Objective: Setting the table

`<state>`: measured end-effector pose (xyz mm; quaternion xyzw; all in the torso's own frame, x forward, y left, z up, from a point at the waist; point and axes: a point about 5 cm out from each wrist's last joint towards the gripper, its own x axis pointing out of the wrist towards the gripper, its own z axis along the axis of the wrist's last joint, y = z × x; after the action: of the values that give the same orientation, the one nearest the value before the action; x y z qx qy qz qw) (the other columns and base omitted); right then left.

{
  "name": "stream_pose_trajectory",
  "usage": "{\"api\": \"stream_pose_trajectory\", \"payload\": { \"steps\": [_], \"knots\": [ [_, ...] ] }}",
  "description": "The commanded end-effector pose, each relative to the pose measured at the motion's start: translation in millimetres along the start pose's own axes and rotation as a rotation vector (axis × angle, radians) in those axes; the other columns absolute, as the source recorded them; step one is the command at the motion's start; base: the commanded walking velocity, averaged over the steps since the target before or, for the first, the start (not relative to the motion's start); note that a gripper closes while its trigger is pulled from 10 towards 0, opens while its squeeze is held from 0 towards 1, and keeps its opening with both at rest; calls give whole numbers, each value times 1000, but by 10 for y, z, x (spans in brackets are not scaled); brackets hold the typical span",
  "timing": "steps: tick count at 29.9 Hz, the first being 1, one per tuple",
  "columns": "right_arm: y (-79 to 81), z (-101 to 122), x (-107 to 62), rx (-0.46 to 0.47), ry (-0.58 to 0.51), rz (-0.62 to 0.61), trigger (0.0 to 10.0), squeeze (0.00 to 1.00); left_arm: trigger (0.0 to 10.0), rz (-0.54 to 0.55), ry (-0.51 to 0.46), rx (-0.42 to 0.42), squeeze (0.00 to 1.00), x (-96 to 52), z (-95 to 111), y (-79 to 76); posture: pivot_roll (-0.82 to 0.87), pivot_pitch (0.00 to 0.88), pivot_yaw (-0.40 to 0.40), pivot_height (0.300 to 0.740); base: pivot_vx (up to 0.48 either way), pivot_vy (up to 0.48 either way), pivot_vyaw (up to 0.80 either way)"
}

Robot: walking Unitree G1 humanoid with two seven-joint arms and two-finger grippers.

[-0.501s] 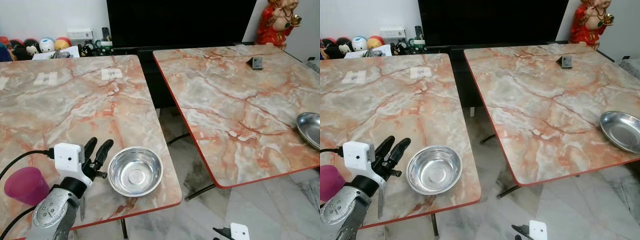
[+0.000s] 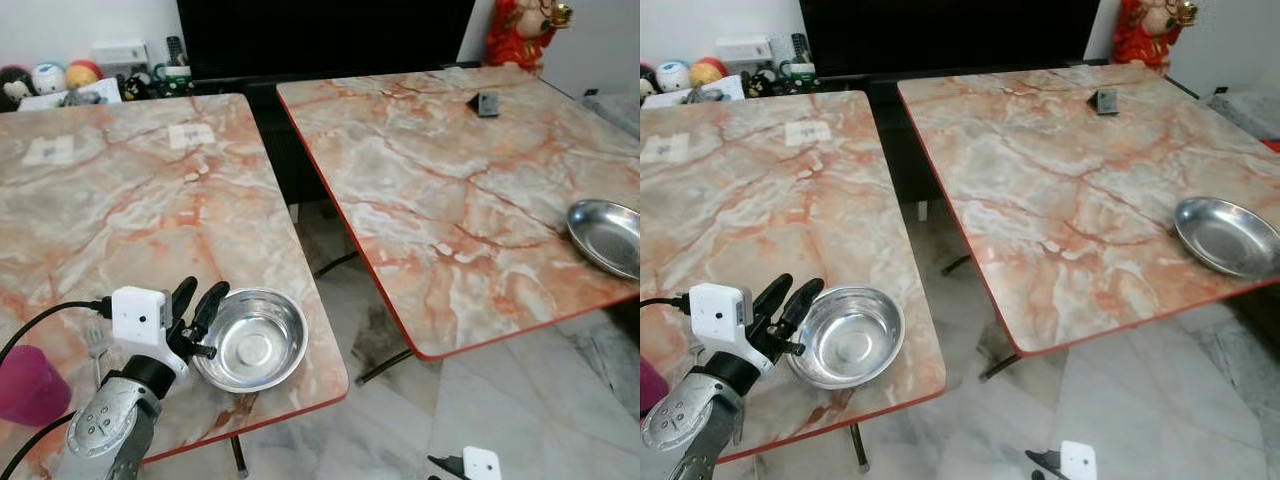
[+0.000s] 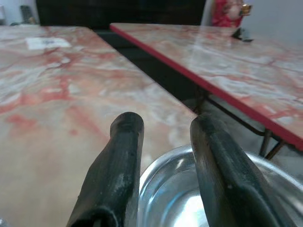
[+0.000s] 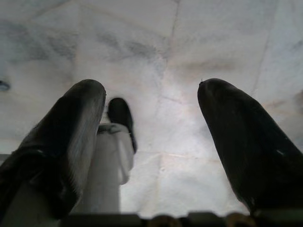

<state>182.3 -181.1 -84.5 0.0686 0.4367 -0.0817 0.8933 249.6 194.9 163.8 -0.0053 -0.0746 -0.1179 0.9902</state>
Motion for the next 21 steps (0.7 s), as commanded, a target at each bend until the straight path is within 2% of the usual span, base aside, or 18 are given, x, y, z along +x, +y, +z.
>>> {"api": "stream_pose_trajectory", "payload": {
  "steps": [1,12,21],
  "knots": [
    [-39,-35,-10,13,4,-19,10000,0,10000,-10,2,8,0,5,9,-27,159,110,-51,740,0,0,0],
    [-16,-36,-8,12,6,-18,10000,0,10000,-14,0,2,0,3,9,-35,159,109,-51,740,0,0,0],
    [-15,-32,-8,13,5,-17,10000,0,10000,-14,-2,-2,0,2,11,-36,159,109,-51,740,-374,0,0]
  ]
}}
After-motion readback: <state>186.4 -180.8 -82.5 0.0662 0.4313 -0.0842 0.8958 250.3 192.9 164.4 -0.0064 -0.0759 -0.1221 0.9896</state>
